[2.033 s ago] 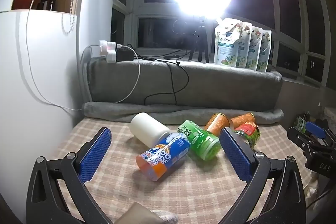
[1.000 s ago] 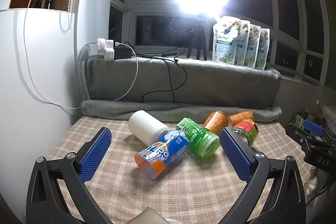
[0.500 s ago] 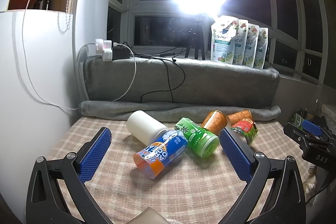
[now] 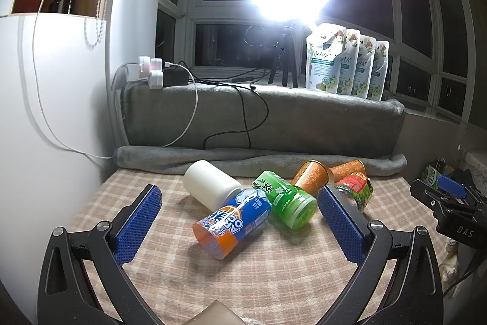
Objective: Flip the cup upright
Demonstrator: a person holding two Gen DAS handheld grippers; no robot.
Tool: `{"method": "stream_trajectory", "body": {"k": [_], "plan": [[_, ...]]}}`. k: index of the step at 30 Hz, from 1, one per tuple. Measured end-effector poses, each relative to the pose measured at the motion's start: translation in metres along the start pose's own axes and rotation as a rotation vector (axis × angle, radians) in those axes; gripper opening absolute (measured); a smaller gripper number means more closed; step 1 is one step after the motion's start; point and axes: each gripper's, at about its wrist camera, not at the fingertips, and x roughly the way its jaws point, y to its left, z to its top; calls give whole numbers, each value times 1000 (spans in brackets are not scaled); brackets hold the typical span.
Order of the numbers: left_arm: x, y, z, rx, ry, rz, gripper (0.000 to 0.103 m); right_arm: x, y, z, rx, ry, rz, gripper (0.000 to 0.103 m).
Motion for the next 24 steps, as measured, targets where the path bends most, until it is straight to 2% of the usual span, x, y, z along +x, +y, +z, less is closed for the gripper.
{"method": "stream_trajectory", "body": {"k": [24], "plan": [[-1,0,1,1,-7,1,102,4,-3,-6,12,10,1,101]]}}
